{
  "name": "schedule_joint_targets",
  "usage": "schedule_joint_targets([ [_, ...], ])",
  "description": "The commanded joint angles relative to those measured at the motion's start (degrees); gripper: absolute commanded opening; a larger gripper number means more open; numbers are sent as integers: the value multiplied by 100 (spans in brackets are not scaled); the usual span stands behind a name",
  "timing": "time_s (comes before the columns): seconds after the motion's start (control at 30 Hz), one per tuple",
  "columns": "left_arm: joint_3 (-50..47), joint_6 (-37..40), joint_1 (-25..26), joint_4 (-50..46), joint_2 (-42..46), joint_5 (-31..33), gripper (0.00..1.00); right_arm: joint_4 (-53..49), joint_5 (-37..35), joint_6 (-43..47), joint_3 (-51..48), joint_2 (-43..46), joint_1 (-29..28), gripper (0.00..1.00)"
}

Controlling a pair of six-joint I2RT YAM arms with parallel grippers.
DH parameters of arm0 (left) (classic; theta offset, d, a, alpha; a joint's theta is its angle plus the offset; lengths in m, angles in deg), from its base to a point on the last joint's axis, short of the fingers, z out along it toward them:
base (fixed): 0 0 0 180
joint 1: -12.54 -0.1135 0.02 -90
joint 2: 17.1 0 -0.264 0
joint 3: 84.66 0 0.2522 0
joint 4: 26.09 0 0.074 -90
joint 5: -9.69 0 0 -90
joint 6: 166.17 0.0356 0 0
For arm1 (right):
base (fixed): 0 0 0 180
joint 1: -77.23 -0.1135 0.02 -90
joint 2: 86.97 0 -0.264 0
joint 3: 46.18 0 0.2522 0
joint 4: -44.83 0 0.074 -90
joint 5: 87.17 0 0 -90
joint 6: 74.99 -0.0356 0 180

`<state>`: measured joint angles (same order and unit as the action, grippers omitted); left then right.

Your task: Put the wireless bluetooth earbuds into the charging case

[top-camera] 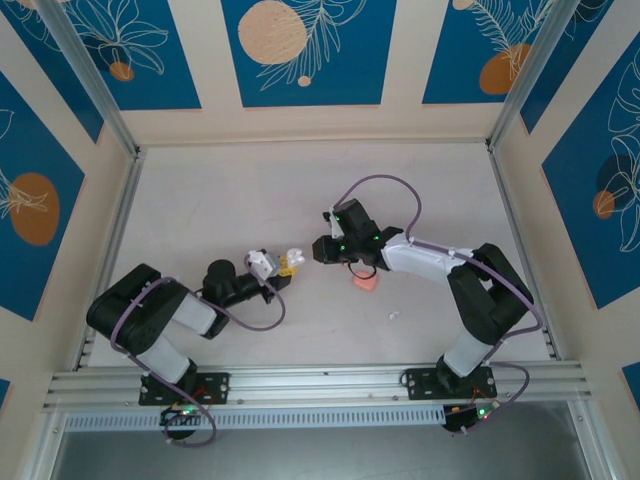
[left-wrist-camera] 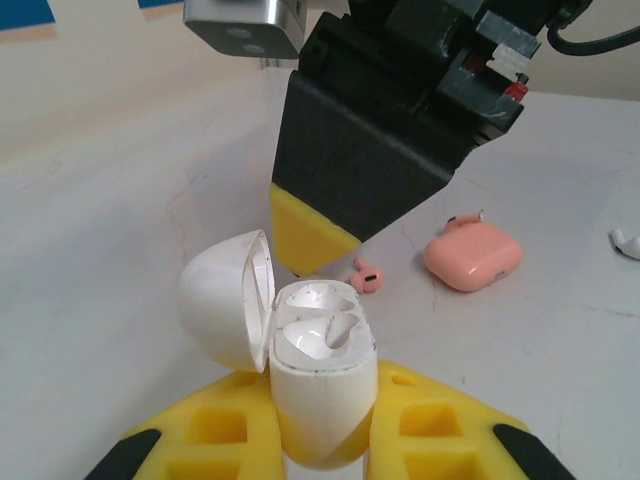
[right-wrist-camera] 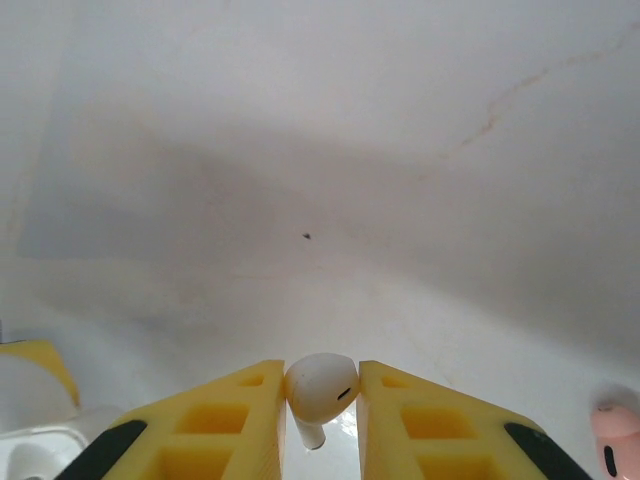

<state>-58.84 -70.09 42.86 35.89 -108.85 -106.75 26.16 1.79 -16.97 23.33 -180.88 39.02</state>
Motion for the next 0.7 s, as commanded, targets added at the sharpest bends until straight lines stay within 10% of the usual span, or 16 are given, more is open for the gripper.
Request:
schedule_joint_targets([
  [0.0,64,-73,105,485,15,122,12,509,25,-97,-192,364,25,23],
  [0.67,289,-237,131,486,100,258,12,2557,10,-176,-1084,1221,-432,23],
])
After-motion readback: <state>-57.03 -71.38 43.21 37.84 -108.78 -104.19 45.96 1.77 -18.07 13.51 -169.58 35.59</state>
